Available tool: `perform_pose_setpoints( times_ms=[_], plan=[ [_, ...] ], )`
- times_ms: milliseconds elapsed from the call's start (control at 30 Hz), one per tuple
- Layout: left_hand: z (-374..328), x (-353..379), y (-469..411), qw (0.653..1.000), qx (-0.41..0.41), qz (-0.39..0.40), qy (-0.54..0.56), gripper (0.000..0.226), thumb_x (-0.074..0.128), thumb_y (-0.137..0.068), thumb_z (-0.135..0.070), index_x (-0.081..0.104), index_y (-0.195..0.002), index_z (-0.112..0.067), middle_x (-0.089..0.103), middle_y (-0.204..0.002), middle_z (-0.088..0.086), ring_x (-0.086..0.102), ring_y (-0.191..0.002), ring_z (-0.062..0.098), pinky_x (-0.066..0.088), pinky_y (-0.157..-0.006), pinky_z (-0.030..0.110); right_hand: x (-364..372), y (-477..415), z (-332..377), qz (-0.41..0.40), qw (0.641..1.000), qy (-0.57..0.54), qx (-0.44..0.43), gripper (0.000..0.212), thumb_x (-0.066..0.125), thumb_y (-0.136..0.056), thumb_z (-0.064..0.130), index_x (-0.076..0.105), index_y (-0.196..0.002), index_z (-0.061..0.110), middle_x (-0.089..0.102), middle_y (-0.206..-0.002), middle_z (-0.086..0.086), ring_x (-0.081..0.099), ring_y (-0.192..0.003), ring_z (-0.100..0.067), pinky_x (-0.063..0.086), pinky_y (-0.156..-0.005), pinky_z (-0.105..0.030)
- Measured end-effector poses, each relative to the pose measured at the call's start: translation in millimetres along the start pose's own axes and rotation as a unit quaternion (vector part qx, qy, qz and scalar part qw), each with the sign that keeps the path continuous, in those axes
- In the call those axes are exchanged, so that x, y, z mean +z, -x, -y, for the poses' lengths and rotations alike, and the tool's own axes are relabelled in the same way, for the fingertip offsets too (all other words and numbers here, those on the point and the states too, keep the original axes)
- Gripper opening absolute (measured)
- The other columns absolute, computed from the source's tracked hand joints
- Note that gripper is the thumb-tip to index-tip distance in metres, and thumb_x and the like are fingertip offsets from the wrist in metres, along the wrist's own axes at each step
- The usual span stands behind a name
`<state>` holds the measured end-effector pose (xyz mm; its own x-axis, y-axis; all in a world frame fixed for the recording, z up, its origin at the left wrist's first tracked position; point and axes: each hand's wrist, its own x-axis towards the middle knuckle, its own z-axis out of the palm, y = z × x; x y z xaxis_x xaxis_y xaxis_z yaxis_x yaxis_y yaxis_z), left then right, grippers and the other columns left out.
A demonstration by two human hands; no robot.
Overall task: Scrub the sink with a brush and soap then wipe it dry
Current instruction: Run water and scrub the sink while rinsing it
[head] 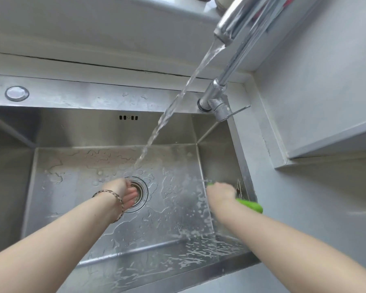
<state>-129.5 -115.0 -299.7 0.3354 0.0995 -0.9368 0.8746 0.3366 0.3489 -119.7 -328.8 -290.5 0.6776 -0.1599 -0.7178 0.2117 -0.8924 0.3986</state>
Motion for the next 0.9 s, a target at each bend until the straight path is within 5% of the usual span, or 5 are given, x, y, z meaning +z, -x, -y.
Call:
perform_pose_setpoints(
  times_ms=[167,567,700,800,900],
  plan=[
    [6.8,-4.7,-9.5,1.000,-0.001,-0.005,-0.007,0.025,0.038,-0.099,-0.011,0.055,-0.116,-0.003,0.059,-0.122,0.014,0.058,-0.071,0.016,0.048,-0.036,0.020,-30.3,-29.9,-20.2,-0.095,0.995,0.022,0.026,0.048,0.035,-0.094,-0.005,0.032,-0.142,-0.001,0.047,-0.138,-0.012,0.054,-0.120,-0.031,0.049,-0.087,-0.037],
    [-2.2,-24.5,-18.1,1.000,0.011,-0.012,0.003,0.019,0.037,-0.097,-0.011,0.054,-0.091,-0.007,0.061,-0.093,0.010,0.057,-0.073,0.017,0.045,-0.065,0.027,-3.7,-11.4,41.8,0.000,0.975,-0.223,-0.024,0.033,0.049,-0.094,0.019,0.057,-0.125,0.013,0.063,-0.121,-0.010,0.061,-0.110,-0.027,0.049,-0.086,-0.030],
    [-9.0,-22.7,-12.3,0.996,0.040,-0.005,0.080,0.037,0.032,-0.100,-0.030,0.048,-0.125,-0.009,0.055,-0.118,0.011,0.055,-0.111,0.025,0.045,-0.078,0.034,-34.8,30.6,74.1,0.080,0.763,-0.631,-0.119,0.048,0.060,-0.089,0.023,0.048,-0.134,0.030,0.050,-0.059,-0.003,0.042,-0.033,-0.008,0.031,-0.036,-0.015],
    [-23.6,-18.0,-3.3,0.979,0.068,0.053,0.186,0.043,0.030,-0.098,-0.045,0.049,-0.117,-0.011,0.059,-0.099,0.010,0.058,-0.086,0.023,0.045,-0.068,0.033,-44.3,55.8,89.9,0.151,0.607,-0.768,-0.141,0.047,0.058,-0.091,0.021,0.046,-0.135,0.033,0.039,-0.055,-0.002,0.027,-0.028,-0.003,0.020,-0.033,-0.010],
    [-30.7,-6.3,2.5,0.955,0.080,0.124,0.256,0.046,0.026,-0.098,-0.048,0.052,-0.102,-0.009,0.061,-0.102,0.009,0.060,-0.080,0.020,0.046,-0.069,0.033,-49.5,69.0,96.3,0.152,0.551,-0.809,-0.138,0.046,0.057,-0.092,0.021,0.046,-0.134,0.035,0.037,-0.055,-0.002,0.026,-0.030,-0.003,0.019,-0.032,-0.010]
  ],
)
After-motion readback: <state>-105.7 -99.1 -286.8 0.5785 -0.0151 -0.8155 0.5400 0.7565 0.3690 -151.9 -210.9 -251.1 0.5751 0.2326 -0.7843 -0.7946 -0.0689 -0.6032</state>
